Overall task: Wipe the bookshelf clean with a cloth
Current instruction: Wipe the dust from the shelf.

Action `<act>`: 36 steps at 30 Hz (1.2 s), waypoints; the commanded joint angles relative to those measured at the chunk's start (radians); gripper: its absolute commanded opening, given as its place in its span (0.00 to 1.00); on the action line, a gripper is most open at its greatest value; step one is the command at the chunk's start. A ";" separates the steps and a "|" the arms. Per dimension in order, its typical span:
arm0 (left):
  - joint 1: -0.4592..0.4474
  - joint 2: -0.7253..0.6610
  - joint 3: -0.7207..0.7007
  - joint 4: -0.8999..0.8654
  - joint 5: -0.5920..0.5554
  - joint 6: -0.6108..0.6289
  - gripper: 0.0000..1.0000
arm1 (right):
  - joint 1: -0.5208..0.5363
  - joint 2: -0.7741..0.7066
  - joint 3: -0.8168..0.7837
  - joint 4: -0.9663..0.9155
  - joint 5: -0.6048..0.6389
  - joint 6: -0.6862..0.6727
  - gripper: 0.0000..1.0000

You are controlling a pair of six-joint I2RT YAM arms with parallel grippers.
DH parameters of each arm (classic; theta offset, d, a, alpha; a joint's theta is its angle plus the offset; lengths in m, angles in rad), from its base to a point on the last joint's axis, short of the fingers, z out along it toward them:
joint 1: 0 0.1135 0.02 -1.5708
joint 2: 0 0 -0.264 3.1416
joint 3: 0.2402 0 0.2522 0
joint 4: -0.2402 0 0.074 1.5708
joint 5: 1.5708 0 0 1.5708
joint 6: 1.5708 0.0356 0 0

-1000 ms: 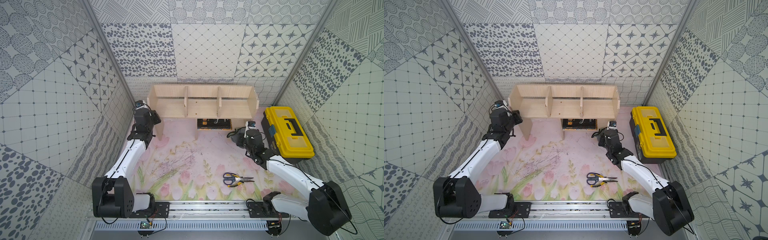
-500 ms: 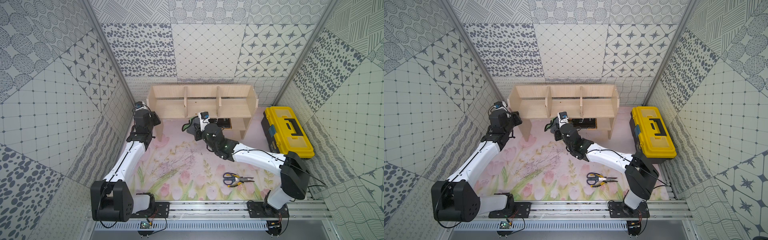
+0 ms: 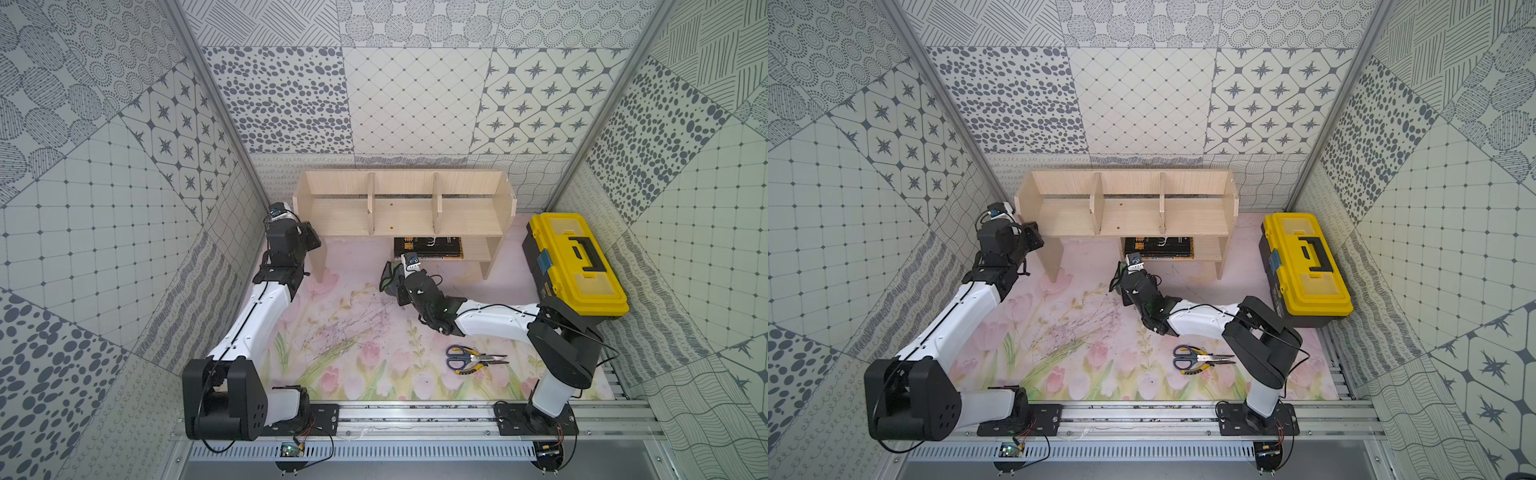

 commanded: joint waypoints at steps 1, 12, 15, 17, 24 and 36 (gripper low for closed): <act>0.009 0.006 -0.004 -0.057 0.097 -0.055 0.00 | 0.003 -0.054 0.080 0.083 -0.001 -0.016 0.00; 0.010 0.004 -0.007 -0.044 0.120 -0.062 0.00 | 0.111 0.055 0.342 0.185 -0.025 -0.108 0.00; 0.008 -0.003 -0.011 -0.042 0.126 -0.064 0.00 | 0.124 0.145 0.443 0.171 -0.044 -0.090 0.00; 0.008 -0.005 -0.012 -0.040 0.130 -0.064 0.00 | 0.130 0.209 0.524 0.152 -0.053 -0.082 0.00; 0.007 -0.002 -0.015 -0.036 0.128 -0.063 0.00 | 0.126 0.309 0.687 0.115 -0.030 -0.093 0.00; 0.008 -0.008 -0.014 -0.037 0.118 -0.055 0.00 | -0.055 -0.151 0.099 0.201 0.075 -0.067 0.00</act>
